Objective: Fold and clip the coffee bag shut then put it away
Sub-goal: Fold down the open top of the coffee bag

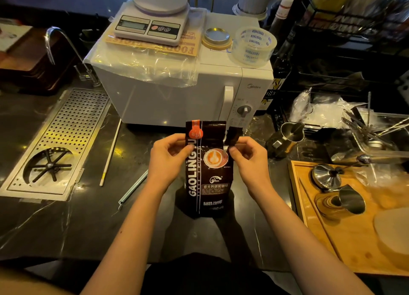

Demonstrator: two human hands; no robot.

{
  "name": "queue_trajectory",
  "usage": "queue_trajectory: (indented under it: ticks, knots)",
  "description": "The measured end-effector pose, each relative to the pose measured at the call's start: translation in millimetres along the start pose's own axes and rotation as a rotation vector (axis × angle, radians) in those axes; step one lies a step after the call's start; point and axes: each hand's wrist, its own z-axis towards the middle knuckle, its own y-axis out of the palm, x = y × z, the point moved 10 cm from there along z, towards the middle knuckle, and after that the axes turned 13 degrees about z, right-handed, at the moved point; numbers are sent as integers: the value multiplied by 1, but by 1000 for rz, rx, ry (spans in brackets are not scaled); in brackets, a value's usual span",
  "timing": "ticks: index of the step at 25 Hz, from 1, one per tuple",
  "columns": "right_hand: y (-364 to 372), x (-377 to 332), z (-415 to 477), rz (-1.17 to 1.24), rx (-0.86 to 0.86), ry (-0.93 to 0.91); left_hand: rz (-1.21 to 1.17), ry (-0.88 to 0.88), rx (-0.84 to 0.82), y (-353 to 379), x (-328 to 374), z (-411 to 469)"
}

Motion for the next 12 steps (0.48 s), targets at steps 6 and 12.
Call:
queue_trajectory:
  ticks: [6, 12]
  knots:
    - [1, -9, -6, -24, -42, -77, -17, 29, 19, -7, 7, -5]
    - [-3, -4, -11, 47, -90, -94, -97, -2, -29, 2, 0, -11]
